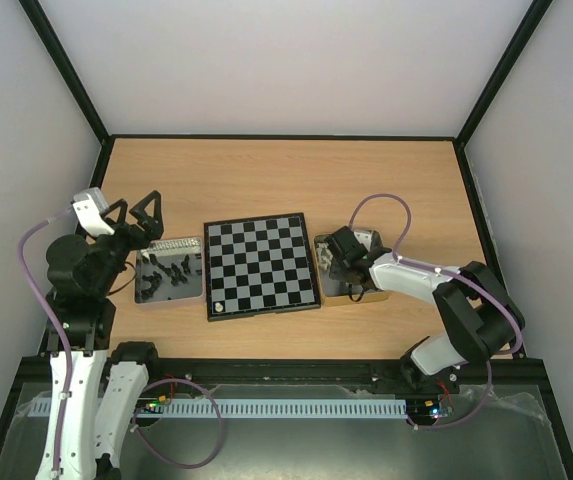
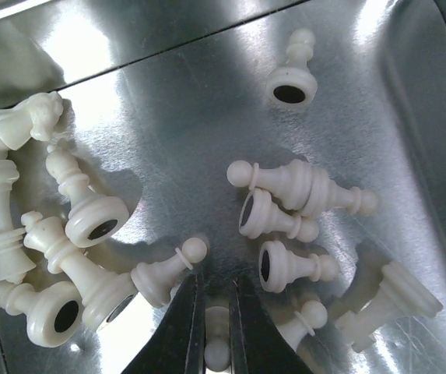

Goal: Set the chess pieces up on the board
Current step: Pick up the chess piece from the storage box, then place the chess piece on the chessboard.

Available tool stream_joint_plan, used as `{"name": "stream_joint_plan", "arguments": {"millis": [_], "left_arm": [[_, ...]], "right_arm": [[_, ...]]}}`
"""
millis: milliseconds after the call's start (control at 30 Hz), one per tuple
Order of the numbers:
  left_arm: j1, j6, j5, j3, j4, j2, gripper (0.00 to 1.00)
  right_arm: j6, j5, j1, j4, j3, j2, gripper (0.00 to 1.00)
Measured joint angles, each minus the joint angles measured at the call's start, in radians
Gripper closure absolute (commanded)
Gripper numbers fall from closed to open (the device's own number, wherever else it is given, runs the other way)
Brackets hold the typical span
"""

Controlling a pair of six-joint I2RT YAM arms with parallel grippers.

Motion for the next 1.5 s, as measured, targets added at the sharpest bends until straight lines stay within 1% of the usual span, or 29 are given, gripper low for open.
{"name": "stream_joint_plan", "arguments": {"millis": [200,400,500,567,667,767,933,1133,1300,1500], "left_arm": [[0.000,0.000,0.000,-0.003,0.001,0.000,0.00],[0.000,-0.002,0.000,-0.004,0.003,0.000,0.00],[0.000,-0.009,0.000,-0.008,0.007,0.000,0.00],[0.000,-0.016,0.000,-0.013,0.015,0.000,0.00],[0.000,-0.025,0.001,-0.021,0.023,0.003,0.00],[0.000,-0.034,0.003,-0.022,0.026,0.010,0.00],[0.000,-0.040,0.004,-0.023,0.026,0.012,0.00],[0.000,-0.039,0.003,-0.023,0.021,0.004,0.00],[0.000,-0.036,0.003,-0.023,0.010,-0.014,0.00],[0.000,-0.033,0.003,-0.023,-0.002,-0.017,0.00]], "right_arm": [[-0.001,0.001,0.000,-0.002,0.002,-0.012,0.98],[-0.007,-0.004,0.000,-0.013,0.039,-0.127,0.98],[-0.012,-0.037,0.008,0.006,0.067,-0.169,0.98],[-0.014,-0.059,0.025,0.024,0.084,-0.173,0.98],[-0.016,-0.092,0.096,0.054,0.111,-0.152,0.98],[-0.015,-0.121,0.177,0.080,0.161,-0.088,0.98],[-0.017,-0.165,0.310,0.130,0.270,0.073,0.98],[-0.039,-0.193,0.432,0.145,0.414,0.259,0.98],[-0.064,-0.200,0.502,0.140,0.511,0.381,0.98],[-0.079,-0.202,0.534,0.134,0.604,0.481,0.98]]}}
